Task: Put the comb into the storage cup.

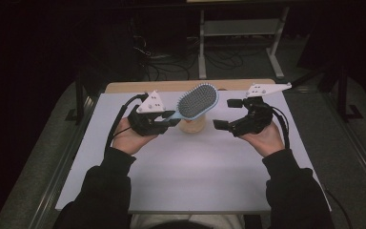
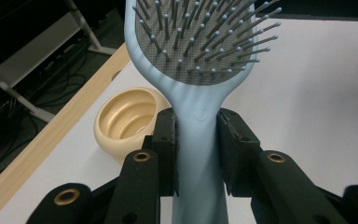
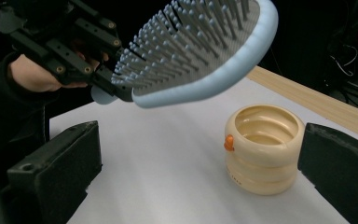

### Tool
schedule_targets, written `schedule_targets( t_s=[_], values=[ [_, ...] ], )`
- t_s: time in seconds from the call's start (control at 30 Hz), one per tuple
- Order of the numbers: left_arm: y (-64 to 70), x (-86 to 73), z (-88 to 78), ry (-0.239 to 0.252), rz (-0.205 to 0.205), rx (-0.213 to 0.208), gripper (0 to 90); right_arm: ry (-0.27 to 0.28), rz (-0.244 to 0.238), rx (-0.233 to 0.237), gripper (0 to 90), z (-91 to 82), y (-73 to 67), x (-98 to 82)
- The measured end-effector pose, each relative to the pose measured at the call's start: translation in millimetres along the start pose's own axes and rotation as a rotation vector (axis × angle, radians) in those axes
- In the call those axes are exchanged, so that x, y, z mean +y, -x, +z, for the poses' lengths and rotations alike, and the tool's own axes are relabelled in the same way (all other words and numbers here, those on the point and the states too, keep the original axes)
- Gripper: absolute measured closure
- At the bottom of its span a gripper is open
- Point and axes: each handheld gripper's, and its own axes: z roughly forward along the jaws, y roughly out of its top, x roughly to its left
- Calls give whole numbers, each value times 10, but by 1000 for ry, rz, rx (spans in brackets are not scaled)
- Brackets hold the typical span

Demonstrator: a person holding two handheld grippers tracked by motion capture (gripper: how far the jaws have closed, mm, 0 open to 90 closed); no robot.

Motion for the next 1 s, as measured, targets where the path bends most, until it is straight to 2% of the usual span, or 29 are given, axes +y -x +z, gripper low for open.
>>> schedule_targets(
  t_s=[0.37,0.57,0.67,1.0],
  values=[
    [16,17,34,15,0,12,701,5,16,2,0,38,49,107],
    [32,32,49,23,10,35,701,10,22,6,0,64,60,174],
    [39,38,60,20,23,49,701,11,24,11,0,90,58,213],
    [69,53,73,45,26,64,701,8,39,31,0,214,61,304]
  ],
)
